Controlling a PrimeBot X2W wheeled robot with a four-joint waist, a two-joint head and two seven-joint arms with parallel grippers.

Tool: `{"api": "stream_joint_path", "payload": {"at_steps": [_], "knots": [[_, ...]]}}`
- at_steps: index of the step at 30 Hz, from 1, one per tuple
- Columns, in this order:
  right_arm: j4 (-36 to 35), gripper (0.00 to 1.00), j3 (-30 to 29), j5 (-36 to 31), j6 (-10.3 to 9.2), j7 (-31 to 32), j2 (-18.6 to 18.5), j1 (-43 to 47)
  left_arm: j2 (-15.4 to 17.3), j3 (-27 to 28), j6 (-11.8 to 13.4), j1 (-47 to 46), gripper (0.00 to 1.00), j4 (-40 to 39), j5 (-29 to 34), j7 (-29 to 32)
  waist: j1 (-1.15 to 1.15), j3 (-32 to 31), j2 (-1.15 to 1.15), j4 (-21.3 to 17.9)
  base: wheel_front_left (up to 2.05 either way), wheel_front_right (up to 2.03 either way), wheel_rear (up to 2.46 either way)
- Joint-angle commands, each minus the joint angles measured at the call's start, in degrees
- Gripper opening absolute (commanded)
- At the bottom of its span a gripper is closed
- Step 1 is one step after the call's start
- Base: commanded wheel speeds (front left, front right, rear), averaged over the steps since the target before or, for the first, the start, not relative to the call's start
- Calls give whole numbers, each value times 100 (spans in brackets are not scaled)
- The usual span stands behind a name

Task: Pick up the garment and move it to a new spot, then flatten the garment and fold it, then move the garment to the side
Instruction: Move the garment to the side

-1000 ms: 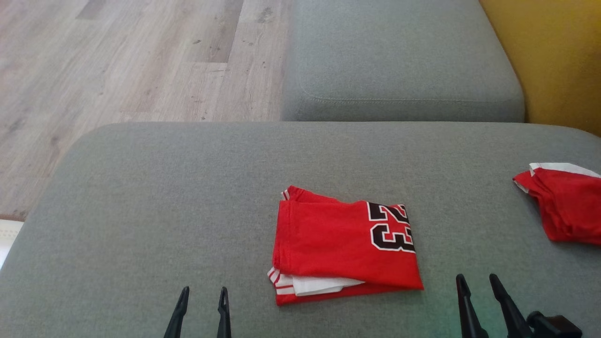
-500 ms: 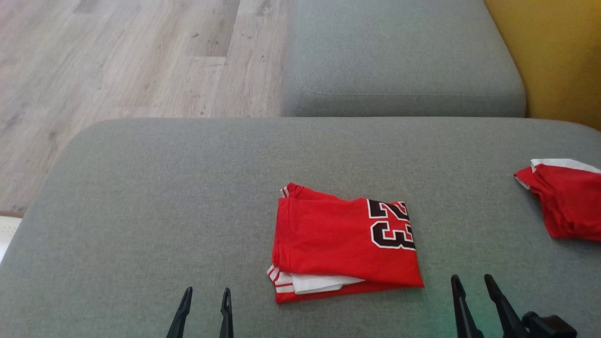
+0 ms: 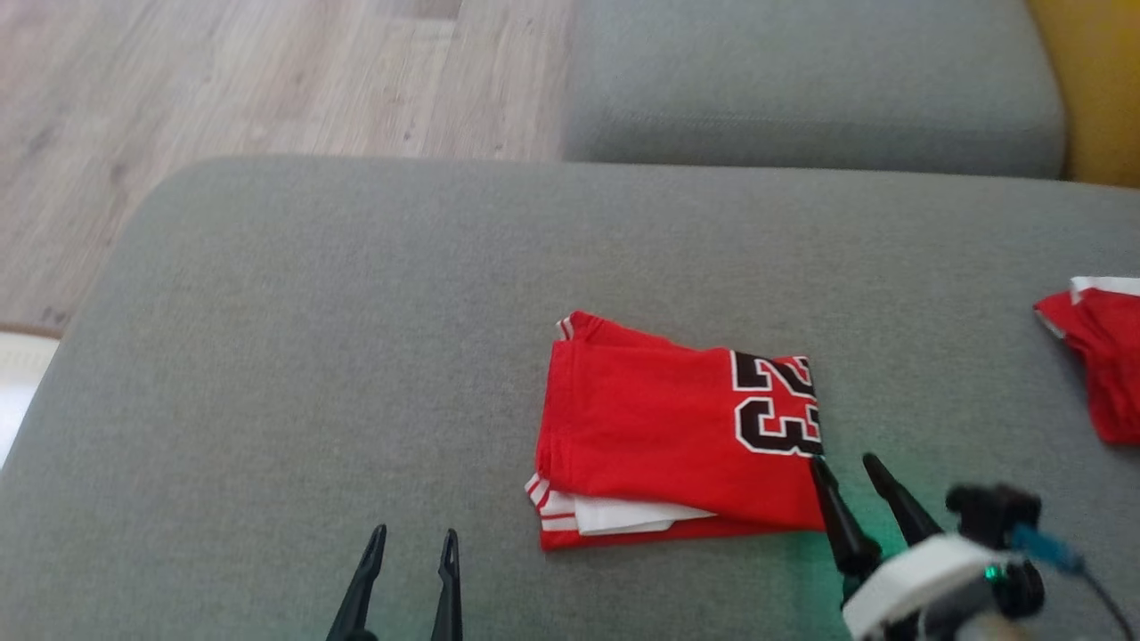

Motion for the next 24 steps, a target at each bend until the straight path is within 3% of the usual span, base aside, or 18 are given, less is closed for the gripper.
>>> {"api": "stream_joint_path", "payload": {"at_steps": [1,7,15,16,17,19,24], "knots": [[-122,100,144,94,-5,50,-136,-250,-91,115,-9,-281,100,-134,66,-56,-1,103,0,67,0,0,0],[243,100,314,1121,-5,881,-370,-822,-126,23,-51,-507,100,-115,86,-56,-1,413,0,199,0,0,0],[456,100,488,2275,-5,1506,-439,-1203,-146,-86,-72,-714,100,-49,88,-56,-1,651,0,281,0,0,0],[424,85,520,2403,-5,1551,-454,-1216,-148,-98,-71,-733,100,-45,91,-56,-1,664,0,285,0,0,0],[384,53,544,2532,-5,1597,-472,-1217,-149,-104,-67,-748,100,-43,92,-56,-1,673,0,285,0,0,0],[265,1,577,2755,-5,1652,-540,-1201,-150,-105,-53,-765,100,-43,88,-56,-1,682,0,271,0,0,0],[-128,0,629,2930,-5,1580,-993,-1158,-153,-93,-39,-749,100,-47,85,-56,-1,684,0,89,0,0,0]]}}
